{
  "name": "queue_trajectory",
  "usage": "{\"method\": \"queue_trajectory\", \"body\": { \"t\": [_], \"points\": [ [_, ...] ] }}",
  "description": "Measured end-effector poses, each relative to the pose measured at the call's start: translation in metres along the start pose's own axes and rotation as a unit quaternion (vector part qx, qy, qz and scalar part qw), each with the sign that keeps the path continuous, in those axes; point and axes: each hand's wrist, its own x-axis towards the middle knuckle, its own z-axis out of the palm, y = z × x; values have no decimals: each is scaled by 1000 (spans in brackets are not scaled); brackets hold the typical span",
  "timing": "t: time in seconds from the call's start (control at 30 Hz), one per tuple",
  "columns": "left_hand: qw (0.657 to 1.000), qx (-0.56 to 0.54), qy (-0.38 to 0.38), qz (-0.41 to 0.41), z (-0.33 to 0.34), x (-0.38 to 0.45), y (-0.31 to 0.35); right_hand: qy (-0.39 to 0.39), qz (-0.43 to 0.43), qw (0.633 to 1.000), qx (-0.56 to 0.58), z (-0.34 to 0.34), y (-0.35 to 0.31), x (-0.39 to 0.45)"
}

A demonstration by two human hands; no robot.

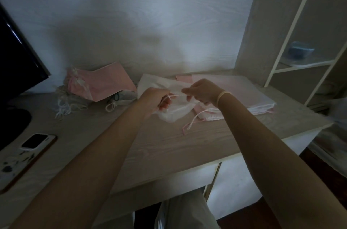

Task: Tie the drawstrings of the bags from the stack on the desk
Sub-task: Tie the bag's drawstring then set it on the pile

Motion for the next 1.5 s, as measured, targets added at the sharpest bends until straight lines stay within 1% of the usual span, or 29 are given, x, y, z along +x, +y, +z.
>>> {"method": "queue_trajectory", "body": {
  "t": [0.03,0.07,0.1,0.13,0.2,0.23,0.33,0.37,0.43,0.47,0.5,0.53,0.57,0.6,0.63,0.67,0.7,0.77,0.8,0.93,1.03,1.1,1.2,1.33,1.4,1.47,1.5],
  "points": [
    [1000,3,2,1,1,-1,1,16,-5,1000,-20,-5,3,-1],
    [1000,2,2,2,2,-1,2,9,-10,1000,-23,-9,4,-4],
    [1000,-2,0,3,4,-2,2,-25,-15,1000,-10,-13,5,-8],
    [1000,-10,-1,9,5,-3,3,-79,-20,997,14,-15,3,-13],
    [999,-43,-16,26,9,-7,3,-187,-30,981,41,-12,1,-19],
    [996,-71,-32,32,8,-9,2,-219,-35,974,41,-8,0,-19],
    [984,-159,-78,21,11,-10,1,-243,-25,969,26,5,2,-18],
    [982,-172,-82,10,10,-11,1,-240,-26,970,4,7,2,-19],
    [982,-168,-83,-10,10,-11,0,-225,-22,971,-77,7,-2,-22],
    [984,-157,-80,-14,9,-11,0,-212,-13,971,-107,5,-5,-24],
    [986,-148,-74,-15,8,-11,-1,-181,-8,977,-110,3,-6,-24],
    [988,-141,-67,-14,7,-10,-1,-123,-14,989,-85,0,-8,-23],
    [989,-134,-66,-13,7,-11,-1,-38,-34,998,-39,-3,-9,-21],
    [990,-125,-68,-11,6,-10,-1,42,-61,997,13,-5,-9,-19],
    [990,-118,-73,-8,6,-11,0,84,-80,991,63,-5,-11,-18],
    [991,-112,-77,-3,7,-12,1,78,-84,988,107,-3,-12,-17],
    [991,-106,-81,1,8,-13,1,39,-73,986,142,2,-13,-16],
    [993,-87,-79,6,11,-15,3,-49,-29,985,164,14,-12,-16],
    [995,-71,-72,10,11,-14,3,-66,-14,983,168,19,-9,-14],
    [999,23,-24,23,7,-5,-1,-52,12,978,200,31,5,-2],
    [989,130,23,69,7,2,-5,-70,11,982,174,37,7,1],
    [981,158,48,103,7,2,-7,-87,6,982,165,40,6,0],
    [985,112,28,131,8,-1,-8,-108,14,982,152,42,4,-1],
    [994,-13,-4,109,5,-1,-12,-119,34,976,178,43,6,3],
    [994,-19,15,107,2,0,-15,-122,59,962,235,42,9,5],
    [993,-21,51,106,0,2,-18,-106,89,929,344,39,11,7],
    [992,-28,65,102,-1,3,-20,-85,102,908,398,37,11,8]
  ]
}}
